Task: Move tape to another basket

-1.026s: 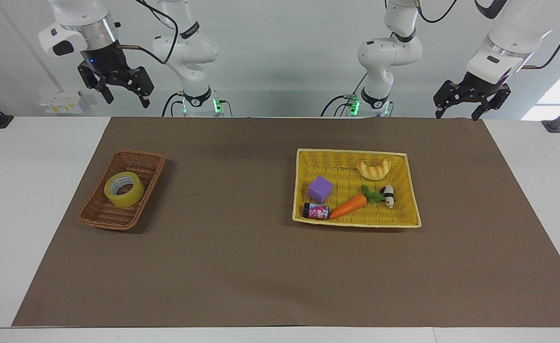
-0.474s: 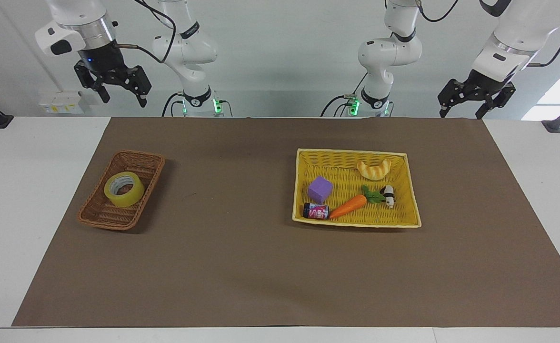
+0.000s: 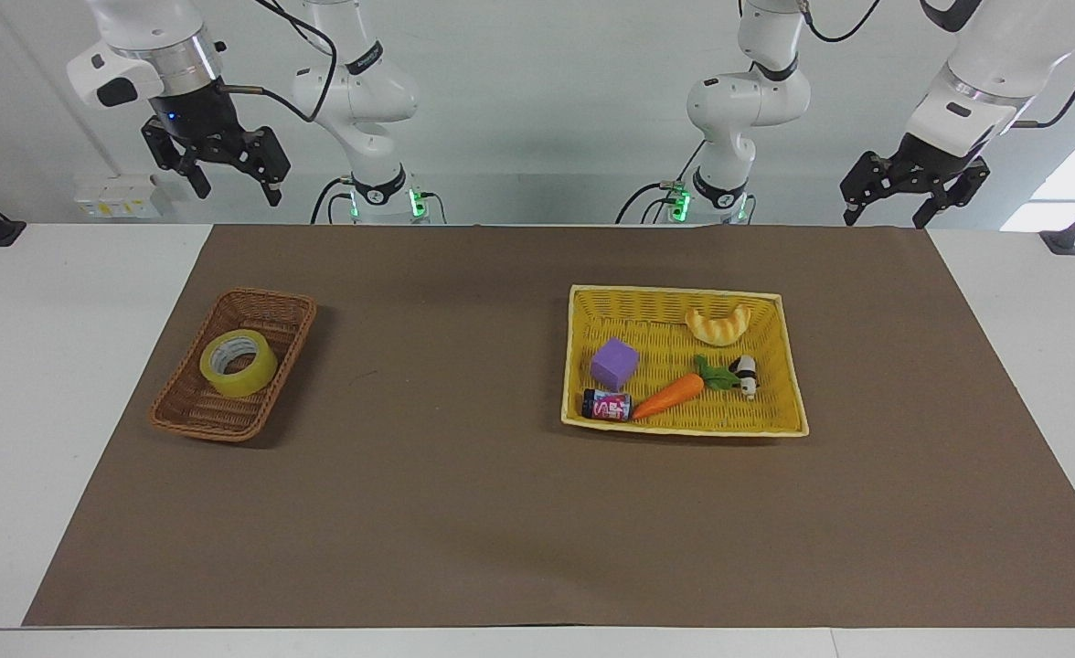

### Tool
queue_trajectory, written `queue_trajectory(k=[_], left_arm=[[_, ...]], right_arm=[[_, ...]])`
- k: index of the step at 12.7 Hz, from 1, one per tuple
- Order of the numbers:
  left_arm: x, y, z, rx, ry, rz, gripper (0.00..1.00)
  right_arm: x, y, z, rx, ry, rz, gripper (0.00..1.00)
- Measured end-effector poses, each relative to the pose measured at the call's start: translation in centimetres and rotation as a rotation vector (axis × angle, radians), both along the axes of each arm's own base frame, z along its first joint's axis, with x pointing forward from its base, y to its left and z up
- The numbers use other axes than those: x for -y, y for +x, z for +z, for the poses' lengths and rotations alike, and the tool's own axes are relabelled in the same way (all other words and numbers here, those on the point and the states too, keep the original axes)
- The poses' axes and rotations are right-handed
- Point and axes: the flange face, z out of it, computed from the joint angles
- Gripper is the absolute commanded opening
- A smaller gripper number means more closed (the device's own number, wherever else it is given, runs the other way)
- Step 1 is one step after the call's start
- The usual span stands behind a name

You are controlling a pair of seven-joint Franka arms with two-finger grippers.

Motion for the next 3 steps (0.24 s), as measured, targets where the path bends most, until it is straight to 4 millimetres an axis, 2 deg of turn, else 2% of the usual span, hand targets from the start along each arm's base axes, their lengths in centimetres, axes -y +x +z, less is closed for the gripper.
queue_trajectory(k=[3], left_arm=[[0.0,-0.01,0.02,0.0,0.0,0.0,1.0]], right_arm=[[0.0,0.0,-0.03,-0.001,0.0,0.004,1.0]])
